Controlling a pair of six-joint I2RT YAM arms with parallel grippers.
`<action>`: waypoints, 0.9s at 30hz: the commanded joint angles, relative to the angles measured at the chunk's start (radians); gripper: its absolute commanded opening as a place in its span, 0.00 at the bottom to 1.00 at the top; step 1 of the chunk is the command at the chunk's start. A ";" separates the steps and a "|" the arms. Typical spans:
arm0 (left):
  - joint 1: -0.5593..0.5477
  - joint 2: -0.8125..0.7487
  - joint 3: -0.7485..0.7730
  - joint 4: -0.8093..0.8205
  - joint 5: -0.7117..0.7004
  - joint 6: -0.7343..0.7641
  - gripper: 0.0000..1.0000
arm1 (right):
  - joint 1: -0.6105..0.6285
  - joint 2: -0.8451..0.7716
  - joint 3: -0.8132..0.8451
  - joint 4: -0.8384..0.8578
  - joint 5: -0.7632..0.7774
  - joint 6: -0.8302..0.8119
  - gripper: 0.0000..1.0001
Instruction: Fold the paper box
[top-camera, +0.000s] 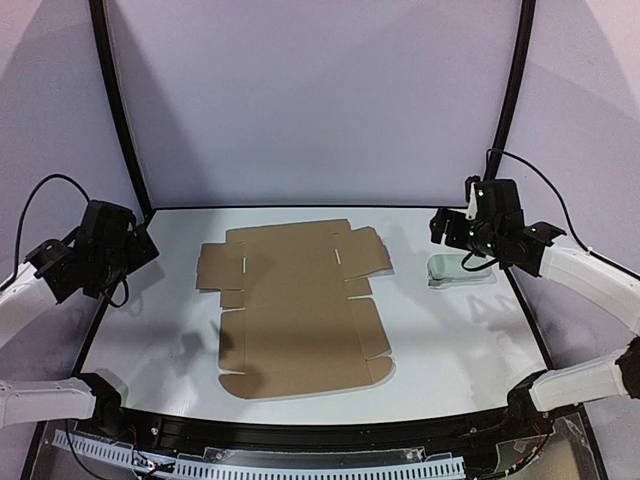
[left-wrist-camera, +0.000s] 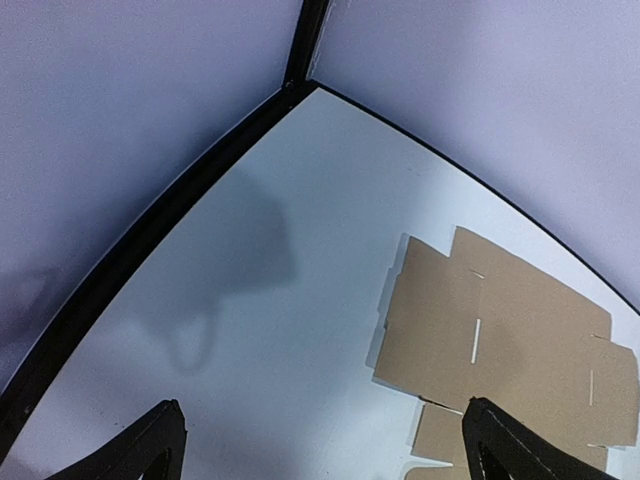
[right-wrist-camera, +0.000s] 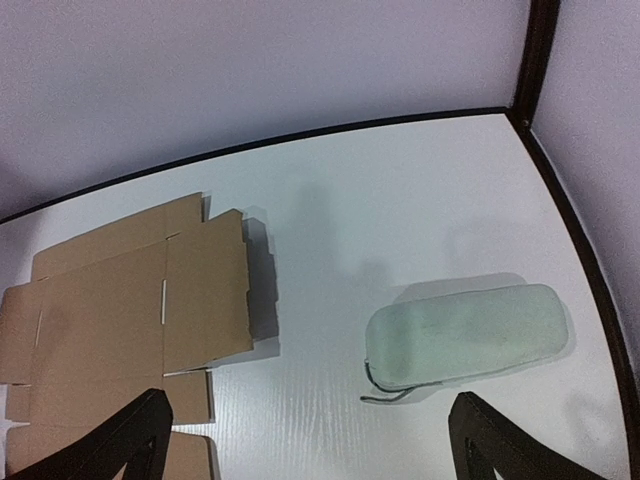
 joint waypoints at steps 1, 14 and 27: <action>0.002 0.039 0.000 0.008 -0.059 0.005 0.99 | -0.004 0.059 0.006 0.110 -0.104 -0.017 0.98; 0.344 0.332 0.030 0.263 0.478 0.080 0.99 | -0.013 0.472 0.346 -0.007 -0.268 -0.109 0.98; 0.494 0.920 0.340 0.319 0.980 0.283 0.99 | -0.044 0.667 0.536 -0.037 -0.485 -0.093 0.98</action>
